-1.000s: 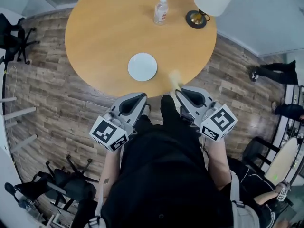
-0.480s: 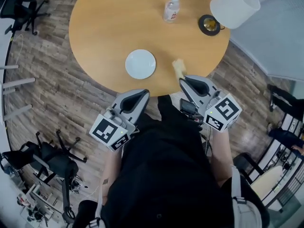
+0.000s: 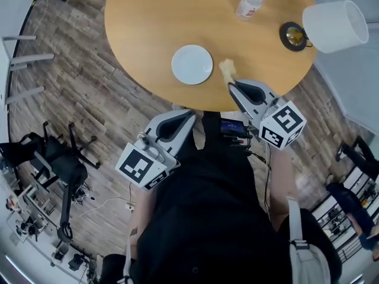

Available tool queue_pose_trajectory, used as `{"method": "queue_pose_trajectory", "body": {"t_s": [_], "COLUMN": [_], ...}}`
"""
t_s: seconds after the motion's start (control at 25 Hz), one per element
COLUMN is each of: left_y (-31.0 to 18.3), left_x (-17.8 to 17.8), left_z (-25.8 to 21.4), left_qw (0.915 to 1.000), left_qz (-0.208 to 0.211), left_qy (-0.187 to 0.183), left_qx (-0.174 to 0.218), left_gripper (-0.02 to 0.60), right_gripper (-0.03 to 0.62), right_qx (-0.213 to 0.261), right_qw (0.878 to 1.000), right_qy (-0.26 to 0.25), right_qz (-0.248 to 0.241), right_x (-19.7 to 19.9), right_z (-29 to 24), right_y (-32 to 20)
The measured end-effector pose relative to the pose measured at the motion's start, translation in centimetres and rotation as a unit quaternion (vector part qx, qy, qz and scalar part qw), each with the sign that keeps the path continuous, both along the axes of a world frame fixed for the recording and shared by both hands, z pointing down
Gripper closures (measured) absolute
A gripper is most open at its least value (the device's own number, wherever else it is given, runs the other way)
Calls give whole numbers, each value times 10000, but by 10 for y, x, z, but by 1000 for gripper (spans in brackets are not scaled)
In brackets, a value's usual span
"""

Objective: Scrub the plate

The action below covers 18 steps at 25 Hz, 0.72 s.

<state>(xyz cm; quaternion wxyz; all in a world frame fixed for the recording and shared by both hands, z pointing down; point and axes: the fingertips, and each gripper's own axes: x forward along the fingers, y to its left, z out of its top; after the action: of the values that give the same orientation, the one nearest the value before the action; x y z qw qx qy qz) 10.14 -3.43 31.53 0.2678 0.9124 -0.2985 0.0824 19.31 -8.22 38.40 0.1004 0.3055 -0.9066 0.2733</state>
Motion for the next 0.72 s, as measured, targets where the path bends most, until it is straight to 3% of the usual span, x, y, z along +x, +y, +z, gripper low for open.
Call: {"method": "queue_pose_trajectory", "body": {"t_s": [0.28, 0.72], "left_y": [18, 16], "left_x": [-27, -59], "left_z": [5, 18], "left_qw": [9985, 9948], "left_qz": [-549, -997], "left_qy": [-39, 33], "left_qx": [-58, -225], "left_gripper": [569, 569], "right_gripper": [569, 569], "right_qx": [-244, -716], "right_qw": [9978, 9866], "right_qy": [129, 1187], "right_qz": [-598, -863], "right_x": [-49, -84], "right_z": [40, 141], "right_y": [-1, -36]}}
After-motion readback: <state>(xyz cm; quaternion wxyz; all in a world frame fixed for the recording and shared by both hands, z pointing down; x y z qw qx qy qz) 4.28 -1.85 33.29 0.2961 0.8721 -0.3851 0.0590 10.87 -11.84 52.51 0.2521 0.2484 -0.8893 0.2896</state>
